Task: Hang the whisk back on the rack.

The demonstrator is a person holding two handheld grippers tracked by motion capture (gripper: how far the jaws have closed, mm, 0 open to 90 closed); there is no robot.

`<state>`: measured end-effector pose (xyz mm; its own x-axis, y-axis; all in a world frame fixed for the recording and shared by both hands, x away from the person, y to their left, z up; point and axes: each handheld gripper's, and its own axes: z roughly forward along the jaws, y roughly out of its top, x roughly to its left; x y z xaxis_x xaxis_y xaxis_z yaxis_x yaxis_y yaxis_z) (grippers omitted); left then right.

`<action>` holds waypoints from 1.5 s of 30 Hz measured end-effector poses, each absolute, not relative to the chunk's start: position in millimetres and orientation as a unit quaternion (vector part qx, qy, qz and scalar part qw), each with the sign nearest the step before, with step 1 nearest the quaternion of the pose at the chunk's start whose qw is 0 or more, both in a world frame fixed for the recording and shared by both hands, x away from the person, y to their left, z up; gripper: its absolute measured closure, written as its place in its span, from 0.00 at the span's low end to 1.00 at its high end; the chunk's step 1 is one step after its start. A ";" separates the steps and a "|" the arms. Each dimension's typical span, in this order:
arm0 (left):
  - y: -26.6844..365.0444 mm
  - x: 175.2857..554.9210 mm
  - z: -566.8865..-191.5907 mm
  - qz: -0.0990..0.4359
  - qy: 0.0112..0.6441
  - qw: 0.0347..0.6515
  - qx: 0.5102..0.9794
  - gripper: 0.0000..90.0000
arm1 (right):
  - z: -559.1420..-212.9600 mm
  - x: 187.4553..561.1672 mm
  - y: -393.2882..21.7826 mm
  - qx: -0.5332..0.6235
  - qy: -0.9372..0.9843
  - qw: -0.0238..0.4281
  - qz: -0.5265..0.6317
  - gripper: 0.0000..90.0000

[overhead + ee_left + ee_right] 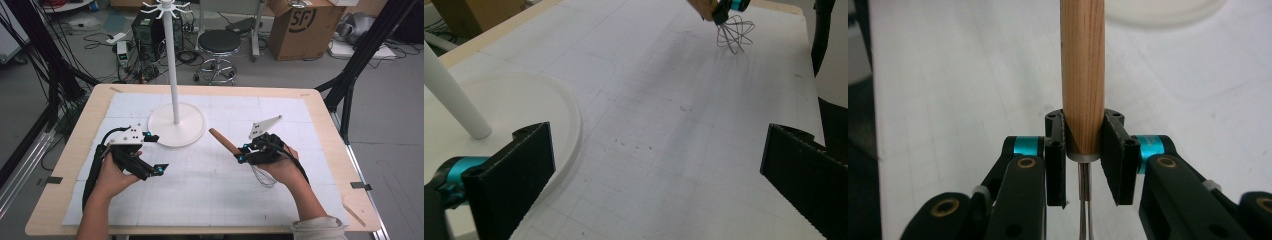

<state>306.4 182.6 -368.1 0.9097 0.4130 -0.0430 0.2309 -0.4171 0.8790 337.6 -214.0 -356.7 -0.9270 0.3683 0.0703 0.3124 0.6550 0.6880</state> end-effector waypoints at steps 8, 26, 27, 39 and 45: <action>183.7 306.0 -367.1 0.091 0.193 0.507 0.835 0.02 | -331.5 343.9 -205.6 0.170 0.889 0.036 0.423 0.82; 184.6 305.7 -366.6 0.091 0.191 0.511 0.833 0.02 | -265.1 368.7 -172.0 0.124 0.868 0.035 0.480 0.82; 184.6 305.7 -366.5 0.092 0.191 0.511 0.833 0.02 | -262.5 370.6 -170.6 0.121 0.868 0.036 0.481 0.82; 185.6 305.4 -365.9 0.093 0.190 0.512 0.833 0.02 | -225.5 391.5 -145.4 0.099 0.852 0.025 0.513 0.82; 183.9 304.9 -365.7 0.093 0.190 0.512 0.833 0.02 | -216.6 401.7 -134.9 0.098 0.852 0.021 0.514 0.82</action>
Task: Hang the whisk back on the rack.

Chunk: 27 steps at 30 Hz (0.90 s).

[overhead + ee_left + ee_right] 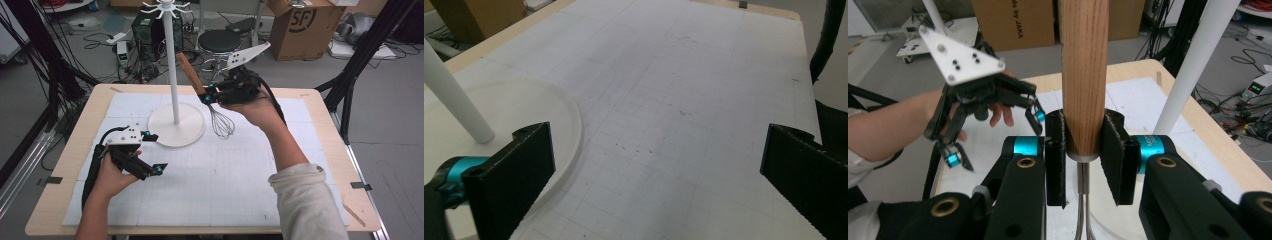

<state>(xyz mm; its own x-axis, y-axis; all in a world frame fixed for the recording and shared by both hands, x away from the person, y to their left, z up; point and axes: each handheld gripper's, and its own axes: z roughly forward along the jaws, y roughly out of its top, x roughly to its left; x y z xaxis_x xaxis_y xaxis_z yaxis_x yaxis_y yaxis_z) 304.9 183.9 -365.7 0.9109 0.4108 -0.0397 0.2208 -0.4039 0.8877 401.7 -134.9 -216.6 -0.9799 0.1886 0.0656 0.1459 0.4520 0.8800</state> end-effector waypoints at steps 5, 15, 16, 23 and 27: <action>182.3 305.1 -366.1 0.092 0.186 0.511 0.834 0.02 | -210.9 410.1 -127.1 0.099 0.855 0.018 0.510 0.82; 179.6 305.5 -367.5 0.090 0.185 0.508 0.836 0.02 | -190.7 427.8 -107.8 0.095 0.854 0.023 0.511 0.82; 179.0 305.5 -367.8 0.089 0.185 0.508 0.836 0.02 | -189.2 429.8 -105.5 0.091 0.853 0.027 0.513 0.82; 179.1 305.5 -367.8 0.091 0.185 0.509 0.836 0.02 | -180.1 439.9 -93.4 0.094 0.849 0.017 0.519 0.82; 179.2 305.5 -368.1 0.090 0.187 0.510 0.835 0.02 | -174.7 444.8 -86.5 0.095 0.850 0.017 0.518 0.82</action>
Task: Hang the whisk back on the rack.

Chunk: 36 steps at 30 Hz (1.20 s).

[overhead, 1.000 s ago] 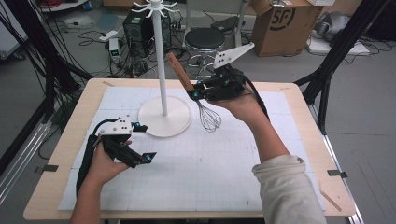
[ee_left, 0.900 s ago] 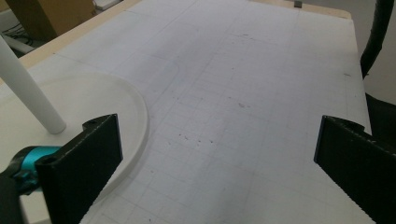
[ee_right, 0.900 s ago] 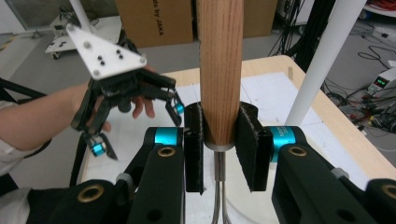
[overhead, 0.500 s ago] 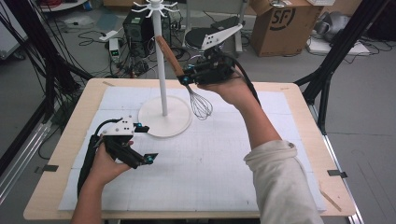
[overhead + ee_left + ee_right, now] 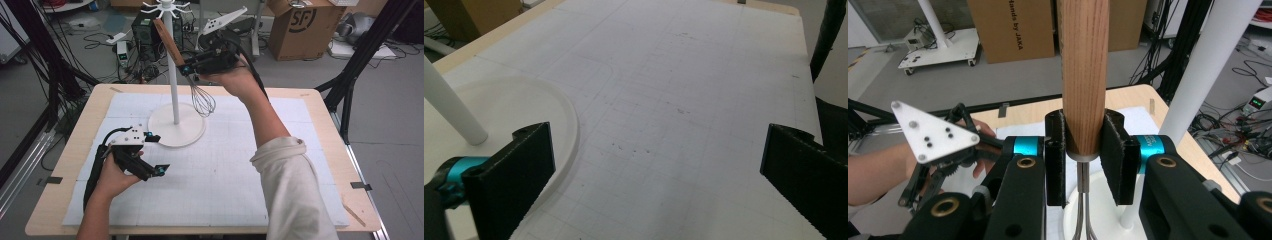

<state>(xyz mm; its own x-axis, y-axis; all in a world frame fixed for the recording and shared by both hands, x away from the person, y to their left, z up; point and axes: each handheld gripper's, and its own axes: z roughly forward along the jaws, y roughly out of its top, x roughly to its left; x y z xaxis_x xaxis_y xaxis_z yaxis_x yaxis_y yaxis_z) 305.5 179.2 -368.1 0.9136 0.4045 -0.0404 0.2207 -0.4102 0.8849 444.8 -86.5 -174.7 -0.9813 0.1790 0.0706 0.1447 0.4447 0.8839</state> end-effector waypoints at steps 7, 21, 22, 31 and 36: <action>179.9 305.8 -368.0 0.091 0.185 0.508 0.837 0.02 | -169.1 454.1 -78.3 0.101 0.848 0.018 0.520 0.82; 178.4 306.3 -370.2 0.086 0.186 0.507 0.837 0.02 | -177.7 468.1 -78.8 0.130 0.845 0.000 0.518 0.82; 178.6 306.3 -370.2 0.086 0.187 0.507 0.837 0.02 | -178.6 469.5 -78.5 0.127 0.843 0.003 0.523 0.82; 179.4 305.9 -369.5 0.087 0.186 0.509 0.836 0.02 | -186.4 473.4 -79.8 0.137 0.838 0.001 0.529 0.82; 178.8 305.3 -369.0 0.088 0.185 0.509 0.836 0.02 | -187.4 472.8 -77.6 0.139 0.839 0.004 0.527 0.81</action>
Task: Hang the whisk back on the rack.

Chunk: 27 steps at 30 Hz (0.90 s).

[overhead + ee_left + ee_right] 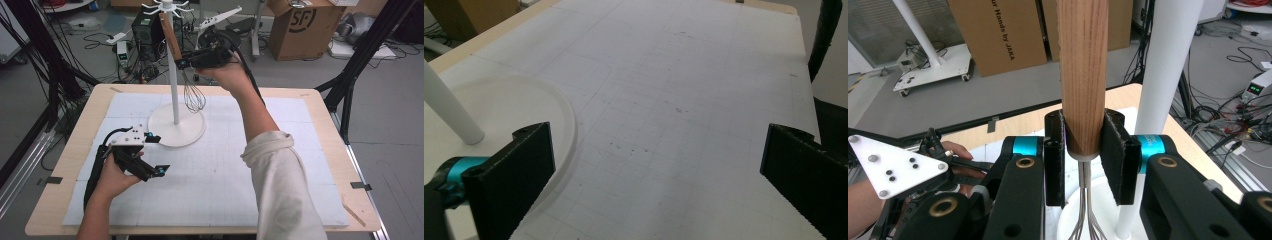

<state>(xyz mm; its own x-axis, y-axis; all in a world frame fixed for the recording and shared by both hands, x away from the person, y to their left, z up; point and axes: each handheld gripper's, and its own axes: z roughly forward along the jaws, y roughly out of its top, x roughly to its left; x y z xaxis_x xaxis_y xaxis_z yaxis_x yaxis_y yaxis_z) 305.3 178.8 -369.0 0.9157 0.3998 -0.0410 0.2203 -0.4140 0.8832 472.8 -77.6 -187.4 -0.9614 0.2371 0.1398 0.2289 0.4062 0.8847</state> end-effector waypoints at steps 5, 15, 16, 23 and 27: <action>179.1 306.1 -369.8 0.087 0.185 0.506 0.838 0.02 | -190.1 471.5 -77.2 0.159 0.841 0.022 0.517 0.64; 178.3 306.3 -370.5 0.085 0.186 0.506 0.838 0.02 | -194.9 462.2 -87.0 0.162 0.840 0.025 0.518 0.45; 178.3 306.3 -370.4 0.086 0.186 0.506 0.838 0.02 | -195.7 461.2 -88.4 0.164 0.838 0.027 0.520 0.43; 177.7 306.1 -369.9 0.087 0.183 0.505 0.839 0.02 | -201.0 452.5 -105.5 0.162 0.835 0.030 0.525 0.39; 176.6 305.7 -369.9 0.086 0.185 0.506 0.838 0.02 | -204.7 445.3 -115.9 0.156 0.835 0.037 0.526 0.34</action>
<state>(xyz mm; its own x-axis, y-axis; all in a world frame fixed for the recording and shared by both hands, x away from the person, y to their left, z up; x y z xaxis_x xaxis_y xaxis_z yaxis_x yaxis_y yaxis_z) 305.7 176.6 -369.9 0.9173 0.3958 -0.0433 0.2228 -0.4201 0.8797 445.3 -115.9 -204.7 -0.9483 0.3004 0.1024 0.2222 0.3980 0.8901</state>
